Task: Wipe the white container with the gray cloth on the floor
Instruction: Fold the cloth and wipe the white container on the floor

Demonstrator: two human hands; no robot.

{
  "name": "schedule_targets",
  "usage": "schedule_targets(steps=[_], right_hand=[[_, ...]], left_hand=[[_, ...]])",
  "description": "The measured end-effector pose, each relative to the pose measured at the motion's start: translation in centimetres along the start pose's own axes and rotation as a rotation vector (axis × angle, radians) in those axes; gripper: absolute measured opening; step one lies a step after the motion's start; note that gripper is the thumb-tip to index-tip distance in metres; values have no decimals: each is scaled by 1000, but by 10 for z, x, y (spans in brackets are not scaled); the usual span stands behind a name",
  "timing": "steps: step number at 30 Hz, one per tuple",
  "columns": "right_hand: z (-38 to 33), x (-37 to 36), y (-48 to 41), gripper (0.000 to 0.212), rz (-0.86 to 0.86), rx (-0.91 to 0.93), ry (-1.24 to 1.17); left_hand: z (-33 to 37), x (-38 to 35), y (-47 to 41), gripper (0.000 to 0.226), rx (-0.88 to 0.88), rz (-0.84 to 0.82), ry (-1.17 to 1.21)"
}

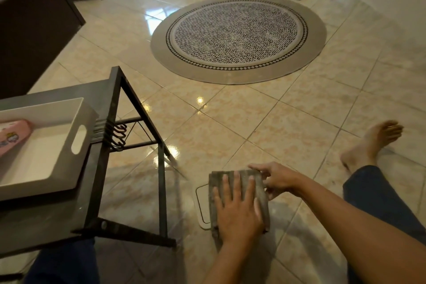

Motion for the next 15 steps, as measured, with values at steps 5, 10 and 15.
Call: schedule_targets(steps=[5, 10, 15], right_hand=[[8, -9, 3, 72, 70, -10, -87], [13, -16, 10, 71, 186, 25, -120], [25, -49, 32, 75, 369, -49, -276]], left_hand=[[-35, 19, -13, 68, 254, 19, 26], [-21, 12, 2, 69, 230, 48, 95], [-13, 21, -17, 65, 93, 54, 75]])
Point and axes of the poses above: each hand's wrist, its own y-axis away from the middle knuckle, its own x-axis out of the back of the hand, z = x × y, the point moved 1 cm from there along -y, towards the middle knuckle, and after that the axes turned 1 degree about y, right-handed, at the moved point
